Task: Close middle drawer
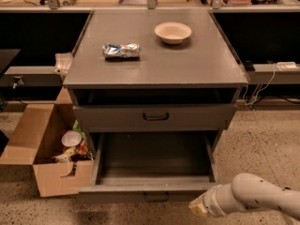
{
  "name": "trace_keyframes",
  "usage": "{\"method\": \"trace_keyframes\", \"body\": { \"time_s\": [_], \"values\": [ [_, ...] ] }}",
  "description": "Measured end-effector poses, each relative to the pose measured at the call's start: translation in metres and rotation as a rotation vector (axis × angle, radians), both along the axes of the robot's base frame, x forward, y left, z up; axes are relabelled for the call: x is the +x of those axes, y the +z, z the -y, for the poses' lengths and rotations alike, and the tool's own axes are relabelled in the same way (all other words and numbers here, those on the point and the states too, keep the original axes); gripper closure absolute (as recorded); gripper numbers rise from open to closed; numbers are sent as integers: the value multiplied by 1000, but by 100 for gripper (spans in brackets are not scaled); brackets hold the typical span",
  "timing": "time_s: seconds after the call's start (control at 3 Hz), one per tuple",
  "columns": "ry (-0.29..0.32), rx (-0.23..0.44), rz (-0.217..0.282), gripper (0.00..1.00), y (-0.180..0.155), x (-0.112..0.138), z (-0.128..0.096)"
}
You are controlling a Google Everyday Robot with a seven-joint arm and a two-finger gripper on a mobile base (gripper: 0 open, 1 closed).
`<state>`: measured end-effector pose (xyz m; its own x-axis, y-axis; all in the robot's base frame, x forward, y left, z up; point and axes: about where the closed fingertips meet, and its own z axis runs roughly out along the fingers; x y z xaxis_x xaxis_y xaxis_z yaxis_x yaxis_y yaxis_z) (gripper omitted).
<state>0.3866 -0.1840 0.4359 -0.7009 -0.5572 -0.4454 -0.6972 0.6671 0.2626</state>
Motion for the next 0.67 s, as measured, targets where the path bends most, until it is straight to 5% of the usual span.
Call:
{"method": "trace_keyframes", "body": {
  "time_s": [0.67],
  "values": [
    [-124,7,10,100,-51,38,5]
  ]
}}
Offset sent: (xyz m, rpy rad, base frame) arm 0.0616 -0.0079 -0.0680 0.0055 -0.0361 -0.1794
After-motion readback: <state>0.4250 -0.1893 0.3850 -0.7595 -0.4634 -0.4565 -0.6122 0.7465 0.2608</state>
